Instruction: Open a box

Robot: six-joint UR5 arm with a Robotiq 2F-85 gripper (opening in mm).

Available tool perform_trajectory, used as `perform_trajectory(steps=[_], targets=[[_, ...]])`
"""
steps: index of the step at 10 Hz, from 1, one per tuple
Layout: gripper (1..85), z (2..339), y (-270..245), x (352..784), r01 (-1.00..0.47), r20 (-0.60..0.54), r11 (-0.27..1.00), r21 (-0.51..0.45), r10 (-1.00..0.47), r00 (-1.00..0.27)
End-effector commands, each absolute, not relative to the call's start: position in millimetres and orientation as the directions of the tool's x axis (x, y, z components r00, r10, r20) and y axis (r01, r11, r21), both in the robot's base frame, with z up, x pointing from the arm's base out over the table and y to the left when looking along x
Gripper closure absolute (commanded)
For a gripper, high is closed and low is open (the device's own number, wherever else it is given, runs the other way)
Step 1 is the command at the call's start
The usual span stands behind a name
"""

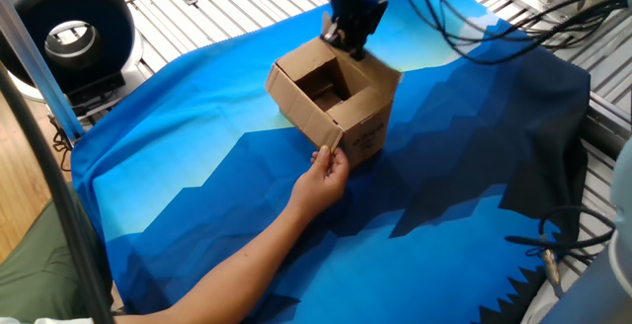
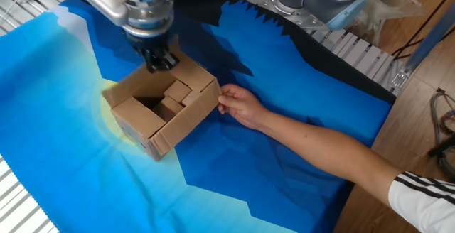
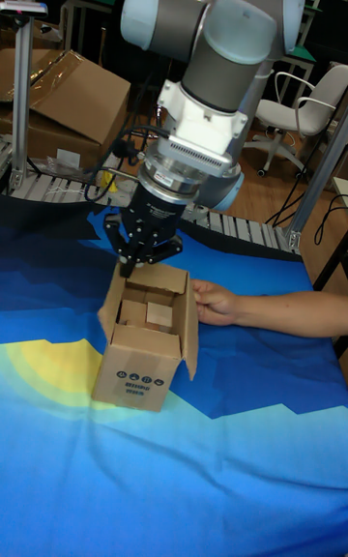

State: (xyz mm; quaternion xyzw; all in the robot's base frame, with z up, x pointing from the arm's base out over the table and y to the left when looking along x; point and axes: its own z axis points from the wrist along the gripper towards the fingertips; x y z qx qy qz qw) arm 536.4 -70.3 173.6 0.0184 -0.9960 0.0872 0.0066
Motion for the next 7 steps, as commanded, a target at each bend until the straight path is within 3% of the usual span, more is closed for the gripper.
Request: perform_trajectory(steps=[1,7], targets=[[84.3,166,-100,538,-0.100,0.010,0.980,-0.173,-0.100,-0.995],[84.3,124,-104,556,-0.134,-0.065,0.986,-0.101,-0.141,-0.988]])
